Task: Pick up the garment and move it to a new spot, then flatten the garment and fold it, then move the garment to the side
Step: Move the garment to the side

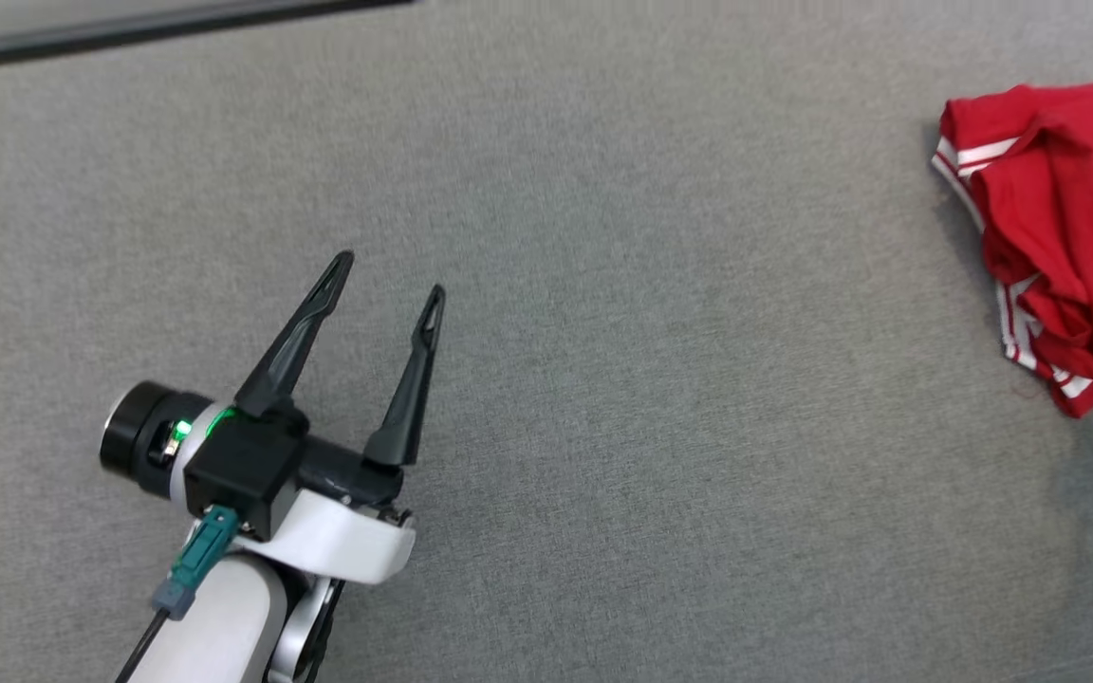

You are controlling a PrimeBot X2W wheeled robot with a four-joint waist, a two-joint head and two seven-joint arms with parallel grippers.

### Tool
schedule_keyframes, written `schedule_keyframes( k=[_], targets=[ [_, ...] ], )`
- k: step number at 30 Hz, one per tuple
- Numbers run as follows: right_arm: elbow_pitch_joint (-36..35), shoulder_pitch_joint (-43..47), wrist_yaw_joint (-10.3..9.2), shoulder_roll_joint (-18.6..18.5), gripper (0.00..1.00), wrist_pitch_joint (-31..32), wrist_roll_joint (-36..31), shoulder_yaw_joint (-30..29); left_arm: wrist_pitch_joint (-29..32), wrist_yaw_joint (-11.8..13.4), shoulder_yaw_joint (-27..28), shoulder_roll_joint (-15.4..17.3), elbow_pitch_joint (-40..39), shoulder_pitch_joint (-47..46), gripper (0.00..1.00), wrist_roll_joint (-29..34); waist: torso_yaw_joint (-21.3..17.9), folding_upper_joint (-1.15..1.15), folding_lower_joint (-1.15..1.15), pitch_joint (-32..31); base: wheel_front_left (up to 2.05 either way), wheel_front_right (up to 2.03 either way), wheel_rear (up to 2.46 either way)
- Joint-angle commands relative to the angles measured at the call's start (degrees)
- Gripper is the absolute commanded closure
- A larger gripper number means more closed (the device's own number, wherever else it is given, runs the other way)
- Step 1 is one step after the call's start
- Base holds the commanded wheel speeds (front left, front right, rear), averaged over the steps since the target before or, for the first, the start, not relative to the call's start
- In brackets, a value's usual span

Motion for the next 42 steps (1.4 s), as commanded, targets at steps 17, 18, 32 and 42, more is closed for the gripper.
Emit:
schedule_keyframes(
  k=[17, 18, 32, 42],
  targets=[
    [-31.6, 21.9, -0.11, 14.7, 0.00, 7.9, -13.7, 0.1, -2.5, 6.0, 6.3, 0.4, 3.3, 13.0, 0.00, -6.1, 8.0, 0.00, 0.00, -15.4, 0.00, 0.00, 0.00],
    [-32.7, 22.8, -0.11, 15.1, 0.00, 8.8, -14.2, 0.3, -2.5, 6.3, 6.6, 0.5, 3.4, 13.6, 0.00, -6.5, 8.6, 0.00, 0.00, -16.1, 0.00, 0.00, 0.00],
    [-42.3, 34.9, -0.08, 19.9, 0.00, 15.7, -16.0, 3.2, -0.8, 8.5, 8.2, 2.5, 3.4, 22.8, 0.00, -8.7, 12.1, 0.00, 0.00, -24.2, 0.00, 0.00, 0.00],
    [-43.6, 39.5, -0.08, 20.3, 0.00, 17.1, -16.4, 3.8, -0.8, 9.2, 8.1, 2.8, 3.2, 27.4, 0.00, -9.8, 11.2, 0.00, 0.00, -27.7, 0.00, 0.00, 0.00]
  ],
)
